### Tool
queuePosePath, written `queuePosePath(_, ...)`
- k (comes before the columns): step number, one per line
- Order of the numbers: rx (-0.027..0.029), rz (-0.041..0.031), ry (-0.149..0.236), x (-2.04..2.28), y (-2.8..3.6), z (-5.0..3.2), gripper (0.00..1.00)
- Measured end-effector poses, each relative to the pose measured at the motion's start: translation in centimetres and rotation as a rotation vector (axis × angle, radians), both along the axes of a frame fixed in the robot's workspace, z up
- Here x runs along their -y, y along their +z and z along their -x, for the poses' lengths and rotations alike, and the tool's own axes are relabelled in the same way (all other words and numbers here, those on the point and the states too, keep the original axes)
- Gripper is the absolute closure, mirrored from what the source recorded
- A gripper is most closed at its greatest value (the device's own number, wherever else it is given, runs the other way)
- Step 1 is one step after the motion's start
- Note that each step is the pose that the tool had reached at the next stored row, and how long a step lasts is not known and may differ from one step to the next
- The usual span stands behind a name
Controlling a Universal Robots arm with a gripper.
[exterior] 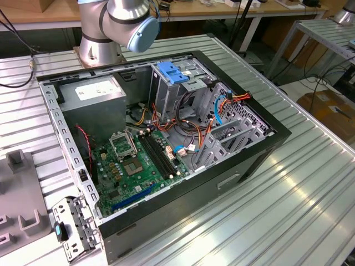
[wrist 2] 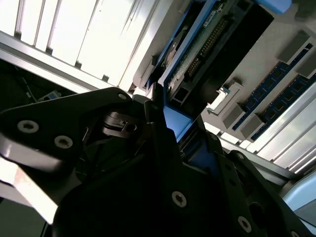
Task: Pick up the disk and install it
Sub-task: 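Pick up the disk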
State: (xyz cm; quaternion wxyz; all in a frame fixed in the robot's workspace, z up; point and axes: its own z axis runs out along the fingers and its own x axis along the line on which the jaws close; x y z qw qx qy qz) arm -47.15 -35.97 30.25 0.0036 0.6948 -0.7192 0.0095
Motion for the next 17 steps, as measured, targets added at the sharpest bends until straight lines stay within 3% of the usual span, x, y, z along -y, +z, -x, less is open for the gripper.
queuePosePath(9, 0.0001, 0.0003, 0.000, 0.00, 0.37, -0.01, 0.64)
queuePosePath(17, 0.0000, 0.0024, 0.000, 0.00, 1.17, -0.01, 0.64)
